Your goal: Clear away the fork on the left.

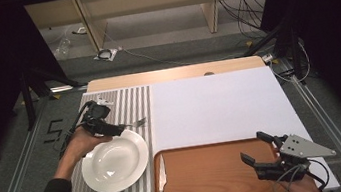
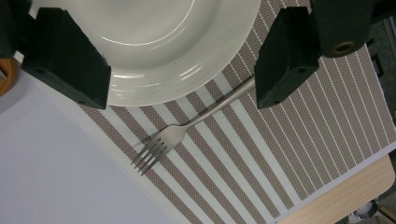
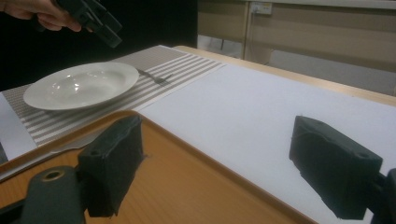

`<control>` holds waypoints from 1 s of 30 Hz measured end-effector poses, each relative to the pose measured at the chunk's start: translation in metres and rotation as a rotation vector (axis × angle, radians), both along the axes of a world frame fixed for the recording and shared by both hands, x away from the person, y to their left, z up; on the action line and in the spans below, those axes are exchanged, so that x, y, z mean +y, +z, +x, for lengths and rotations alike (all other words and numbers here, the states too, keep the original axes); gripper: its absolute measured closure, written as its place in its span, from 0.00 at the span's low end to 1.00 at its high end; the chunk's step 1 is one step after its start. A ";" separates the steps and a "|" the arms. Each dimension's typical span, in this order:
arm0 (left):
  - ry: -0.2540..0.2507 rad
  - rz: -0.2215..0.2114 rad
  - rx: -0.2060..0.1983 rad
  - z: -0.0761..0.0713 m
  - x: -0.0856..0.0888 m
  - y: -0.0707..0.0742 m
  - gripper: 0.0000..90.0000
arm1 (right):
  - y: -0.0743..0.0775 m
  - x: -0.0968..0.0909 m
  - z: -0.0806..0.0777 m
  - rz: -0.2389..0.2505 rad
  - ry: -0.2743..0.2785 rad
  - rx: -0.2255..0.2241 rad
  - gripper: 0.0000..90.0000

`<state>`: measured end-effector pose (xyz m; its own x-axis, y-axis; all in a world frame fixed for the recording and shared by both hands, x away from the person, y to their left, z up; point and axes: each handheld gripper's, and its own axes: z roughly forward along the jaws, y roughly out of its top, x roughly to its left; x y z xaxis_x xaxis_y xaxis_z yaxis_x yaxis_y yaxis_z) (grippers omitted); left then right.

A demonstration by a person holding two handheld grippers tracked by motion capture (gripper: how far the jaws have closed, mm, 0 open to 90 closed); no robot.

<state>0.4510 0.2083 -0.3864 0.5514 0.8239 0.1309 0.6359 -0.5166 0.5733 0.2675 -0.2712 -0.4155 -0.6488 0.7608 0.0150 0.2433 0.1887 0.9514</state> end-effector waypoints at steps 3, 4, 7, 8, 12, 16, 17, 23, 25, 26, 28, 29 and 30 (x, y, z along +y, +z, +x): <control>0.001 0.010 0.021 0.011 0.000 -0.003 0.21 | -0.001 0.000 0.000 0.002 0.003 -0.004 0.20; 0.000 0.011 0.026 0.015 0.000 -0.004 0.21 | -0.001 0.000 0.001 0.007 0.002 -0.004 0.20; -0.002 0.017 0.040 0.024 0.000 -0.007 0.21 | -0.001 -0.001 0.001 0.010 0.001 -0.001 0.20; -0.003 0.022 0.045 0.027 -0.001 -0.008 0.21 | -0.002 -0.001 0.001 0.012 0.000 -0.003 0.20; -0.014 0.039 0.067 0.038 -0.001 -0.015 0.21 | -0.001 -0.001 0.001 0.003 0.000 0.005 0.20; -0.008 0.054 0.099 0.050 0.001 -0.022 0.21 | -0.001 -0.001 0.001 0.017 0.002 0.000 0.20; -0.003 0.053 0.105 0.053 0.002 -0.024 0.21 | -0.002 -0.001 0.001 0.021 0.003 -0.001 0.20; 0.006 0.051 0.142 0.067 0.005 -0.032 0.22 | -0.002 -0.001 0.002 0.021 0.003 0.003 0.20; 0.000 0.052 0.151 0.071 0.005 -0.034 0.22 | -0.002 -0.002 0.002 0.019 0.003 0.006 0.20; -0.003 0.057 0.153 0.072 0.004 -0.034 0.22 | -0.002 -0.002 0.002 0.022 0.003 0.004 0.20; -0.008 0.074 0.160 0.075 0.003 -0.037 0.23 | -0.002 -0.002 0.002 0.023 0.004 0.006 0.20; -0.011 0.086 0.163 0.076 0.002 -0.038 0.23 | -0.002 -0.002 0.002 0.023 0.003 0.006 0.20; -0.009 0.095 0.167 0.078 0.002 -0.039 0.23 | -0.002 -0.002 0.002 0.021 0.004 0.006 0.20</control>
<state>0.5289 0.2100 -0.4255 0.5792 0.8072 0.1141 0.7133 -0.5696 0.4084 0.2694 -0.2732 -0.4178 -0.6518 0.7576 0.0352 0.2483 0.1693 0.9538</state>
